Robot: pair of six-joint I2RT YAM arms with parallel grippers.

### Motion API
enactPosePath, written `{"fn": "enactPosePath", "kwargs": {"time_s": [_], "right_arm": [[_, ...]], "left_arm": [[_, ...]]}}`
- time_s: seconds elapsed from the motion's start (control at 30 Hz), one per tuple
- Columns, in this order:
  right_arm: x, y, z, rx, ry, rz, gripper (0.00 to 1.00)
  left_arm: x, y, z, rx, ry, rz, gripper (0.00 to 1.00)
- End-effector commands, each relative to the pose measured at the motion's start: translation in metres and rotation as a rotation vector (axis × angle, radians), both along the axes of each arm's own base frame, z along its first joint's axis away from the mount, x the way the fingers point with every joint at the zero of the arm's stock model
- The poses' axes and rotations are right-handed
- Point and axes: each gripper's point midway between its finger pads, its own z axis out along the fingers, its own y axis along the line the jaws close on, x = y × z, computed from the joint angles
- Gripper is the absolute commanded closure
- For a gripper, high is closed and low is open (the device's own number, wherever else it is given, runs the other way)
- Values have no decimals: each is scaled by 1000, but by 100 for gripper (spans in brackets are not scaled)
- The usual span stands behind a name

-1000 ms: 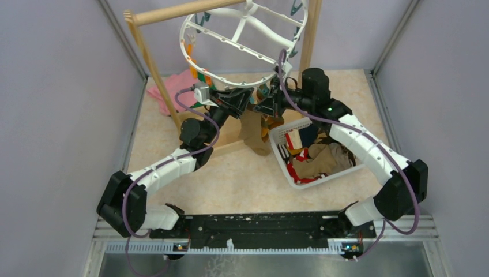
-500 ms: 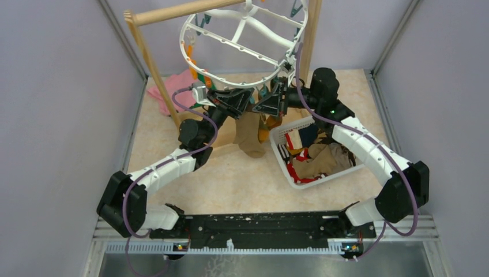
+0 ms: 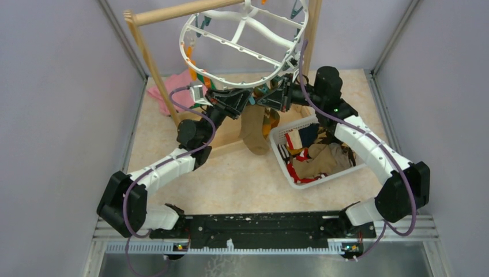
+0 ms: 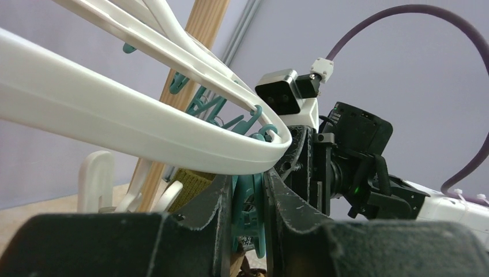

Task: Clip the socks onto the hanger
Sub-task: Clamp the sock onto the hanger.

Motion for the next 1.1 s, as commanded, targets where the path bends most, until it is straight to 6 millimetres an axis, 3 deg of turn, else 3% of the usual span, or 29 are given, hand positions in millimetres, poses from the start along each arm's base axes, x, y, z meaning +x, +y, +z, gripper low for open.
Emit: {"fn": "enactPosePath", "kwargs": {"time_s": [0.0, 0.27, 1.07], "right_arm": [[-4, -6, 22, 50, -57, -16, 100], [-16, -3, 32, 85, -79, 61, 100], [-22, -6, 56, 149, -75, 110, 100]], "left_arm": [[-12, 8, 21, -78, -55, -35, 92], [-11, 8, 18, -71, -52, -40, 92], [-11, 0, 11, -20, -98, -55, 93]]}}
